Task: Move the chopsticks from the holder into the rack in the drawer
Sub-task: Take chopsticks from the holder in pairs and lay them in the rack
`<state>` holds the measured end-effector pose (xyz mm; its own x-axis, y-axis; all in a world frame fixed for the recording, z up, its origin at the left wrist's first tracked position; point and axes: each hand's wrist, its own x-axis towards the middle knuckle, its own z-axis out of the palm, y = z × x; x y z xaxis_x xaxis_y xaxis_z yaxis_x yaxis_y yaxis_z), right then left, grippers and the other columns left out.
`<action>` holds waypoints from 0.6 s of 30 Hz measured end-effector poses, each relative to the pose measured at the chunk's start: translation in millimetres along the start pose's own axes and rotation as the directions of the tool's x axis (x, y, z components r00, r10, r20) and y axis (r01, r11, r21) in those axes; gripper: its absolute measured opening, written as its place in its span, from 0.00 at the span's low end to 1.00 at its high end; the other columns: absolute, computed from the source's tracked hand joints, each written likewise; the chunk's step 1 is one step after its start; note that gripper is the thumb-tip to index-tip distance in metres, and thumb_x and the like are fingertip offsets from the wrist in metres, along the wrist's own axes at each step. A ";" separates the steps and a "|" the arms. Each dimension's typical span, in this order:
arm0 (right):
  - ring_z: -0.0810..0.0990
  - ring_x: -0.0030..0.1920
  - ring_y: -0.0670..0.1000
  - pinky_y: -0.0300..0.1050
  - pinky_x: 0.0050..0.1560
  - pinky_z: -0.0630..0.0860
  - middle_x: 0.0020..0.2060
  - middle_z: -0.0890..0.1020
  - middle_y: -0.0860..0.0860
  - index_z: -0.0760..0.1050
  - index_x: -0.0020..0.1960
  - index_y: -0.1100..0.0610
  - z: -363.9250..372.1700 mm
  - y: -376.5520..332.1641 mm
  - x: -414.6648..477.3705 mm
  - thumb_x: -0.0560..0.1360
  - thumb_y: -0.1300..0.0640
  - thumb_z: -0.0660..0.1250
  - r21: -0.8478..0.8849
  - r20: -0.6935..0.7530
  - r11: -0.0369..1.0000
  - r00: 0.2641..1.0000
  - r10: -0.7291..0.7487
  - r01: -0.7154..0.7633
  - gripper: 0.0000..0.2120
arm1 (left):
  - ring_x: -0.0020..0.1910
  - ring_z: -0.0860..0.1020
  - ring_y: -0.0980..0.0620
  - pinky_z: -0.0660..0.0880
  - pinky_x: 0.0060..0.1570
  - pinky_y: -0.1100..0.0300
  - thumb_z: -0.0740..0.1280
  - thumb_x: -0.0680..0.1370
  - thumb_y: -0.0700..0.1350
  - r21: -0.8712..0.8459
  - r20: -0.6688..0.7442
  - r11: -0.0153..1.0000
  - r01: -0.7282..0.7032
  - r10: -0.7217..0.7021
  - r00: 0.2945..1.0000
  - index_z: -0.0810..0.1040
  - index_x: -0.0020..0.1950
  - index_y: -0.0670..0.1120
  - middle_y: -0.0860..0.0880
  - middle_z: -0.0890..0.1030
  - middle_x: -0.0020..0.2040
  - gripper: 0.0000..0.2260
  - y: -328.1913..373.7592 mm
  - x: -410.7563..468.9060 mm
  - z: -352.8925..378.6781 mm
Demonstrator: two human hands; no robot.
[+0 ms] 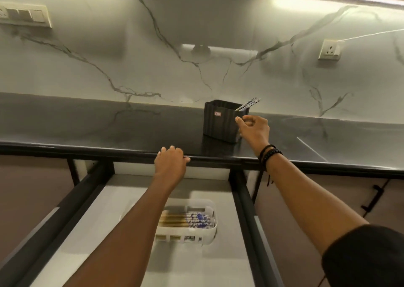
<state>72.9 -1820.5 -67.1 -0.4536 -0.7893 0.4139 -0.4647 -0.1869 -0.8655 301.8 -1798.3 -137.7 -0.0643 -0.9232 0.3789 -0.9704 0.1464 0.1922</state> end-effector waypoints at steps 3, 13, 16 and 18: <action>0.81 0.57 0.53 0.51 0.63 0.75 0.53 0.83 0.54 0.76 0.62 0.60 1.5 -0.5 33.4 0.71 0.45 0.73 -0.003 -0.059 0.995 0.993 0.099 -0.100 0.25 | 0.54 0.79 0.42 0.74 0.51 0.51 0.67 0.77 0.55 0.073 0.045 0.997 -0.005 0.002 0.999 0.79 0.52 0.43 0.43 0.81 0.52 0.15 3.7 13.7 -12.0; 0.54 0.78 0.54 0.54 0.75 0.49 0.78 0.56 0.55 0.54 0.78 0.56 12.8 -2.4 103.8 0.79 0.36 0.54 0.492 0.280 0.774 0.914 0.294 -0.399 0.35 | 0.46 0.78 0.49 0.73 0.44 0.56 0.70 0.75 0.55 0.175 0.189 0.984 -0.032 -0.001 0.982 0.77 0.52 0.44 0.47 0.81 0.49 0.16 6.3 36.8 -26.4; 0.58 0.77 0.54 0.50 0.75 0.51 0.77 0.61 0.58 0.51 0.78 0.58 14.1 -4.5 115.6 0.80 0.35 0.50 0.587 0.278 0.704 0.916 0.288 -0.400 0.36 | 0.42 0.74 0.51 0.70 0.42 0.58 0.71 0.74 0.55 0.195 0.235 0.980 -0.038 -0.010 0.972 0.77 0.53 0.44 0.47 0.81 0.49 0.17 10.2 42.5 -29.7; 0.66 0.73 0.56 0.51 0.74 0.56 0.71 0.69 0.61 0.52 0.78 0.59 14.0 -8.2 119.9 0.81 0.37 0.50 0.617 0.277 0.694 0.928 0.250 -0.371 0.34 | 0.41 0.73 0.51 0.71 0.42 0.58 0.72 0.73 0.54 0.197 0.260 0.980 -0.039 -0.013 0.966 0.76 0.53 0.44 0.47 0.80 0.47 0.17 12.0 45.8 -31.7</action>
<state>33.0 -1921.7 -14.2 -0.3265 -0.9409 0.0901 0.3145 -0.1981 -0.9284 294.7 -1827.6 -89.4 -0.1095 -0.9857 0.1281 -0.9939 0.1098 -0.0047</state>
